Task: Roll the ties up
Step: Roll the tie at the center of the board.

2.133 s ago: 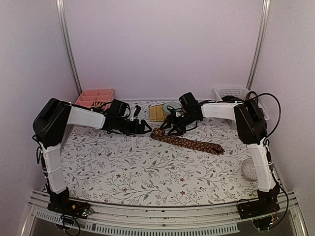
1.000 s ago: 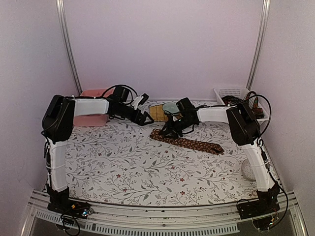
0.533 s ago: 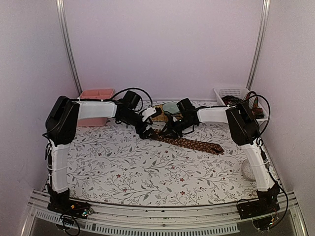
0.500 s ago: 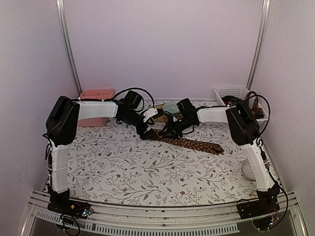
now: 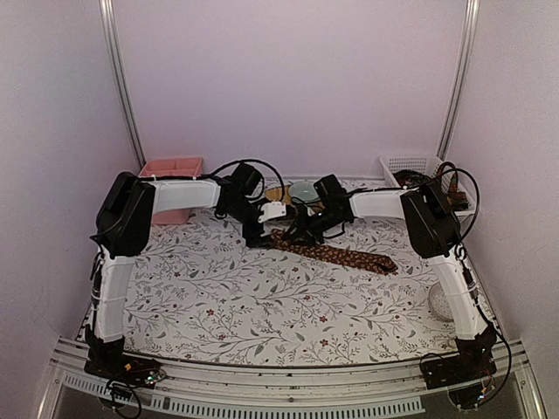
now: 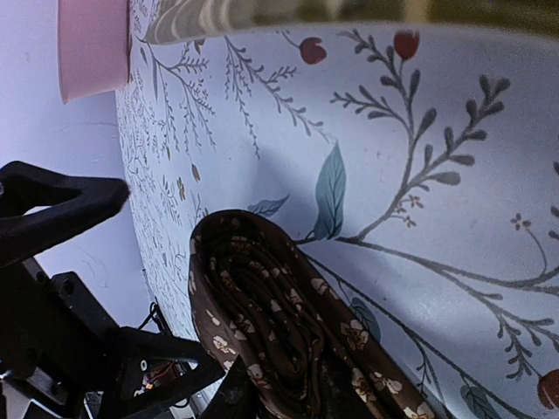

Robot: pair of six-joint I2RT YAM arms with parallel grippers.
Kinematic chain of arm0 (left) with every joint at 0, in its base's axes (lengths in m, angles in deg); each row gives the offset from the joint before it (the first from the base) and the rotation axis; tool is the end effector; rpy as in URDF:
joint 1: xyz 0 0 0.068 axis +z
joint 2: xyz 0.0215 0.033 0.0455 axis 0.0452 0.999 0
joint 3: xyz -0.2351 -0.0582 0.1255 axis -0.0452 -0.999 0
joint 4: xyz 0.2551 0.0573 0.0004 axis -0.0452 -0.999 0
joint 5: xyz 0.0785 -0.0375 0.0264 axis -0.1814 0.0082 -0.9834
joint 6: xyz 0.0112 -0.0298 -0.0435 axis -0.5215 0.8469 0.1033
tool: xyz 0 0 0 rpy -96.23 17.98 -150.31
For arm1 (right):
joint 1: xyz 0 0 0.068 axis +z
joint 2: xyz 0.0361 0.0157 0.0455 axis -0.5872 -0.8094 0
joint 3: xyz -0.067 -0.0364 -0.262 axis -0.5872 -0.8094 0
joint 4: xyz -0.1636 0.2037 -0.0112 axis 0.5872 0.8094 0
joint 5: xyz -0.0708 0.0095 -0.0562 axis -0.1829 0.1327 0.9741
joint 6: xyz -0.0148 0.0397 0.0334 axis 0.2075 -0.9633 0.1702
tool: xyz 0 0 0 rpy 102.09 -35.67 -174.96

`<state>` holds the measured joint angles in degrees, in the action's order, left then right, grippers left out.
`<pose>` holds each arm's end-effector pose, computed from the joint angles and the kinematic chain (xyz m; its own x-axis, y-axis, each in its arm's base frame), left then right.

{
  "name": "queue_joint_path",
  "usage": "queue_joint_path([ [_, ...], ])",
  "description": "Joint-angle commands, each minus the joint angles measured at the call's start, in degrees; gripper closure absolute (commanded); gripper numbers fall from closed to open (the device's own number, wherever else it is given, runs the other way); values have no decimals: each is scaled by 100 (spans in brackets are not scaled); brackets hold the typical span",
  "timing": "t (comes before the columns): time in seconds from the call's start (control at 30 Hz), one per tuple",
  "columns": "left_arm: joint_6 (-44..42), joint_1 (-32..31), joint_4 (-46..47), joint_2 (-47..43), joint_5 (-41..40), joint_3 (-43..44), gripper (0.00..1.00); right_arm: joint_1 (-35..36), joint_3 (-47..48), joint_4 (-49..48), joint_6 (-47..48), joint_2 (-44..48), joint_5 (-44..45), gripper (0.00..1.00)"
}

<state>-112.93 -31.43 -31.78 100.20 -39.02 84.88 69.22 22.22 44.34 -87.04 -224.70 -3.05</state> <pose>0.3973 -0.2802 0.1623 0.0514 0.8477 -0.5280 0.9617 0.1006 0.2551 0.4242 0.3080 0.1104 -0.9949 -0.0788 -0.0632 -0.0971 0.5736 0.8134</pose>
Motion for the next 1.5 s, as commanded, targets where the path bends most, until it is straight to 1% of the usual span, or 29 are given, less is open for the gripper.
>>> queue_joint_path([
  [0.0, -215, -72, 18, 120, -453, -136, 7, 5, -41, 111, 65, -590, -15, 78],
  [0.17, -73, -112, 370, 205, -735, -306, 14, 10, -37, 110, 68, -590, -33, 78],
  [0.2, -39, -111, 452, 214, -755, -332, 16, 6, -36, 110, 66, -590, -32, 78],
  [0.23, 58, -122, 484, 243, -689, -334, 22, 6, -32, 108, 61, -594, -44, 78],
  [0.53, 250, -157, 287, 276, -194, -307, 24, 6, 3, 111, 56, -607, -42, 77],
  [0.63, 401, -157, 266, 312, -207, -294, 35, 6, 20, 111, 46, -614, -63, 77],
  [0.7, 502, -155, 268, 343, -210, -293, 39, 6, 21, 110, 49, -616, -71, 76],
  [0.77, 582, -157, 274, 380, -225, -293, 46, 6, 21, 117, 44, -615, -77, 72],
  [0.83, 680, -155, 264, 394, -251, -299, 55, 6, 21, 124, 51, -612, -77, 69],
  [0.9, 754, -158, 265, 405, -287, -318, 59, 6, 21, 127, 56, -608, -71, 67],
  [0.97, 816, -155, 273, 395, -354, -343, 69, 6, 29, 128, 56, -599, -73, 66],
  [1.03, 866, -158, 290, 387, -437, -378, 71, 6, 30, 122, 52, -595, -82, 66],
  [1.2, 923, -156, 349, 340, -629, -462, 70, 6, 17, 137, 57, -598, -73, 66],
  [1.23, 922, -156, 357, 323, -634, -480, 68, 6, 13, 137, 59, -599, -73, 66],
  [1.27, 922, -153, 349, 310, -627, -498, 64, 10, 12, 137, 60, -602, -66, 67],
  [1.3, 922, -145, 333, 288, -623, -503, 57, 14, 12, 130, 60, -603, -64, 68],
  [1.33, 922, -146, 289, 262, -608, -512, 46, 7, 12, 131, 56, -615, -55, 69],
  [1.37, 949, -141, 238, 236, -578, -513, 36, 6, 12, 124, 52, -623, -51, 71],
  [1.4, 990, -121, 181, 193, -533, -521, 29, 6, 19, 120, 52, -646, -55, 73],
  [1.47, 1156, -38, 17, 122, -230, -499, 21, 6, 36, 119, 51, -687, -70, 76],
])
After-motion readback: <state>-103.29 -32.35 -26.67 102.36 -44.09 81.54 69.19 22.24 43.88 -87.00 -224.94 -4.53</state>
